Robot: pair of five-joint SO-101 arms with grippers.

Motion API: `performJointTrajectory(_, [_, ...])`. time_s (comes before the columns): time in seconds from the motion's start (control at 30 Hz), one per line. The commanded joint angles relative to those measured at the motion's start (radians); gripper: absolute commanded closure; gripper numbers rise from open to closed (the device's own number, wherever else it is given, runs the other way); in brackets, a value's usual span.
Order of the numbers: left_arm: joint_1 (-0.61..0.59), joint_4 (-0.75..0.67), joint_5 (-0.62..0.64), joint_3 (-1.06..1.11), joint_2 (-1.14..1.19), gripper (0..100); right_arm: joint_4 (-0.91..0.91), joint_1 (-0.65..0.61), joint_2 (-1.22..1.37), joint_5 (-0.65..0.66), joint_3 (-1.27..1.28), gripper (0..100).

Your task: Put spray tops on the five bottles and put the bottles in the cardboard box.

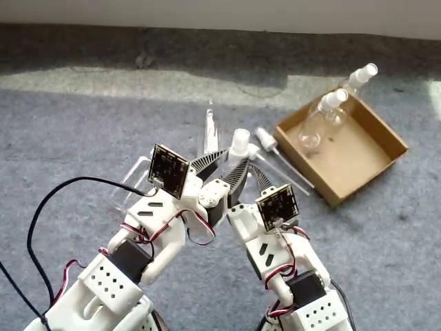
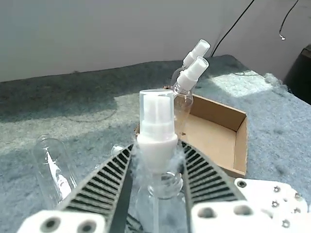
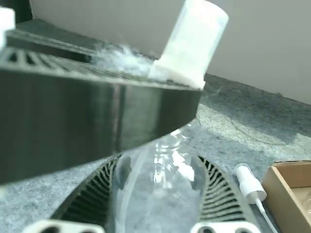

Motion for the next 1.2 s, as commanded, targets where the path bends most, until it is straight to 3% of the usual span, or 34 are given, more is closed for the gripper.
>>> performJointTrajectory(0.0, [0.021, -0.005, -0.011, -0.007, -0.004, 99, 0.002, 0.025, -0.016, 0.009, 0.177, 92.6])
performJointTrajectory(0.4, [0.021, -0.005, -0.006, -0.007, -0.004, 99, 0.002, 0.025, -0.015, 0.005, 0.177, 92.7])
performJointTrajectory(0.57, [0.021, -0.005, -0.006, -0.007, -0.004, 99, 0.002, 0.025, -0.016, -0.112, 0.177, 92.7])
performJointTrajectory(0.73, [0.021, -0.008, -0.006, -0.007, -0.004, 99, 0.002, 0.025, -0.016, -0.114, 0.177, 92.7])
performJointTrajectory(0.93, [0.033, -0.110, -0.009, 0.062, -0.004, 99, 0.002, 0.025, -0.010, -0.117, 0.177, 92.7])
performJointTrajectory(1.17, [0.048, -0.364, -0.012, 0.200, -0.004, 99, 0.002, 0.025, -0.008, -0.117, 0.177, 92.7])
